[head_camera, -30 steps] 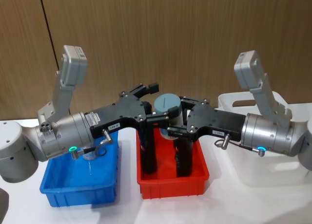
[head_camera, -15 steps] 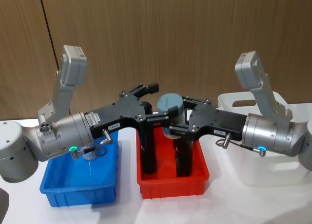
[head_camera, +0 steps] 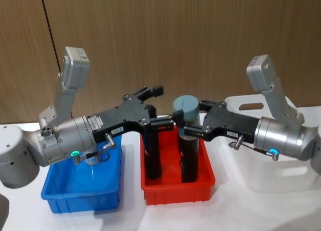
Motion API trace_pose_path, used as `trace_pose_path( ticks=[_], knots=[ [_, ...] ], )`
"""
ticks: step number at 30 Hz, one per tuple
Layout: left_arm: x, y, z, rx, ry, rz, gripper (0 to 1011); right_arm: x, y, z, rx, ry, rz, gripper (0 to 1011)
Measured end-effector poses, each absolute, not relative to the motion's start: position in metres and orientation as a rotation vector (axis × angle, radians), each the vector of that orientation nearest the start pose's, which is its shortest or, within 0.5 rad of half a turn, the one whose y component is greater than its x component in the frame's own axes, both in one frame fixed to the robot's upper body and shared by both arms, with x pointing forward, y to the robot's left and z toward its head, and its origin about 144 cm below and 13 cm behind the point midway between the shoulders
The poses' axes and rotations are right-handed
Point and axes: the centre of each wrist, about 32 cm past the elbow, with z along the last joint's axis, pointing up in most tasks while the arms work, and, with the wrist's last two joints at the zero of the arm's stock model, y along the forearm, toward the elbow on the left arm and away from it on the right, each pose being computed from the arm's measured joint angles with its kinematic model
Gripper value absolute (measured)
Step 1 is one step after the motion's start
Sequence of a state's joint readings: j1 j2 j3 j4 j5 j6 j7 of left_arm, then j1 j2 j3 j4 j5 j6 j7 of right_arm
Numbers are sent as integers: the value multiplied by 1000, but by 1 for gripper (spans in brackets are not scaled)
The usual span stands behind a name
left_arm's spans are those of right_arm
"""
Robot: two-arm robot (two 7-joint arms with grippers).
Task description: Pick the cotton swabs from the blue box and place them into the white box.
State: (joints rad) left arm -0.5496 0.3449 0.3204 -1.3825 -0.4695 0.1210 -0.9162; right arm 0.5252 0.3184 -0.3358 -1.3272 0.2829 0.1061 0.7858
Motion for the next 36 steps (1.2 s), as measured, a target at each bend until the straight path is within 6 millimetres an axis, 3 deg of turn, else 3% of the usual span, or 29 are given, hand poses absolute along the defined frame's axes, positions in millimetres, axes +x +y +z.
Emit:
trace_pose_path(
  ticks=[36],
  knots=[
    [585, 253, 1282, -56, -117, 416, 1004, 605, -302, 1221, -167, -81, -988, 668]
  ],
)
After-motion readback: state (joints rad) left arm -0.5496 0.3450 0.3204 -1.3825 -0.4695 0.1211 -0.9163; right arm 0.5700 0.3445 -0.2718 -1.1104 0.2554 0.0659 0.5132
